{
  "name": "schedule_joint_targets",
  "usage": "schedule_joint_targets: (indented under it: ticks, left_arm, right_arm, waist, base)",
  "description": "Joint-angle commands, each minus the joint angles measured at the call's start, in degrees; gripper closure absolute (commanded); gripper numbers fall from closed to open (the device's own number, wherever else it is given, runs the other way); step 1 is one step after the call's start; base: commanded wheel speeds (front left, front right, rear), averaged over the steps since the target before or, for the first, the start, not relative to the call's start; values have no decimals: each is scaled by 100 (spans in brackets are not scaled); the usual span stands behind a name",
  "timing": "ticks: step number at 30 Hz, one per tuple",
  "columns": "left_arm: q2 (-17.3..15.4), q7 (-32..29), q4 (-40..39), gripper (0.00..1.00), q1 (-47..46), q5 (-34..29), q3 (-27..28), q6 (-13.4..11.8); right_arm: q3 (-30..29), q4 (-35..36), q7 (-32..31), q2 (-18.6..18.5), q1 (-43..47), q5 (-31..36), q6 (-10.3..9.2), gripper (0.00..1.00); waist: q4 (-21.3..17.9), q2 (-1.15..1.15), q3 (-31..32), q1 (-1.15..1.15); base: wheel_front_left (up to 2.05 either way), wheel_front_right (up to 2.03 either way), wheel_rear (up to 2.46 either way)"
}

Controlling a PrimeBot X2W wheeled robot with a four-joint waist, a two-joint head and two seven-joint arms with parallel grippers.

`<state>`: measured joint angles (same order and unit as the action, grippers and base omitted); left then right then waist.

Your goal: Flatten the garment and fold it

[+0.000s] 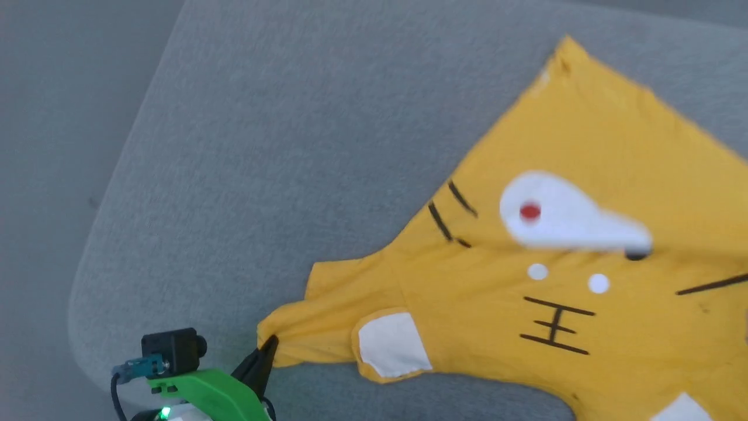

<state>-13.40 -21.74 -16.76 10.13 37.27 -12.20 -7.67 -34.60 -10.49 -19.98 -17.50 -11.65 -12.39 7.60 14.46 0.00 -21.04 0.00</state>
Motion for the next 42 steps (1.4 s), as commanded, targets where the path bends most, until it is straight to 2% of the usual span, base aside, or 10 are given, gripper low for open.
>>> schedule_joint_targets:
  ticks: [1, 8, 15, 16, 18, 19, 20, 27, 32, 42]
  left_arm:
    - [-63, -37, -24, 100, 72, -1, 18, -40]
    - [-109, -112, -82, 100, 179, 26, 24, -93]
    - [-117, -142, -61, 100, 174, 44, -24, -82]
    - [-125, -144, -57, 100, 168, 44, -22, -81]
    - [-133, -146, -52, 100, 159, 39, -24, -85]
    - [-130, -142, -52, 100, 156, 41, -24, -88]
    - [-124, -138, -52, 100, 152, 49, -24, -89]
    - [-93, -112, -15, 100, 60, 69, -75, -51]
    - [-57, -62, 5, 100, -67, 108, -93, 5]
    - [89, 82, 198, 100, -391, 151, -232, 168]
  right_arm:
    - [-130, 148, -194, 154, 268, -61, -11, 100]
    - [-650, 649, -1554, 1130, 1277, 32, -11, 100]
    - [-595, 530, -2469, 1431, 1462, -35, -11, 100]
    - [-568, 555, -2458, 1441, 1446, -50, -11, 91]
    - [-499, 659, -2323, 1450, 1399, -53, -11, 21]
    - [-437, 720, -2225, 1453, 1349, -82, -11, 6]
    - [-397, 804, -2037, 1455, 1250, -109, -11, 0]
    - [632, 1045, -494, 1309, 373, -127, -11, 0]
    - [1668, 519, 425, 860, -574, -206, -11, 0]
    - [2748, -1350, -7, 244, -2320, -46, -11, 0]
  waist:
    - [-650, 0, 718, 0]
    - [-854, 0, 930, 0]
    - [-891, 0, 958, 0]
    - [-887, 0, 959, 0]
    - [-879, 0, 961, 0]
    - [-877, 0, 959, 0]
    - [-875, 0, 951, 0]
    - [-799, 0, 836, 0]
    - [-637, 0, 642, 0]
    - [-86, 0, 110, 0]
  base:
    - [0, 0, 0]
    - [0, 0, 0]
    - [0, 0, 0]
    - [0, 0, 0]
    - [0, 0, 0]
    - [0, 0, 0]
    - [0, 0, 0]
    - [0, 0, 0]
    - [0, 0, 0]
    - [0, 0, 0]
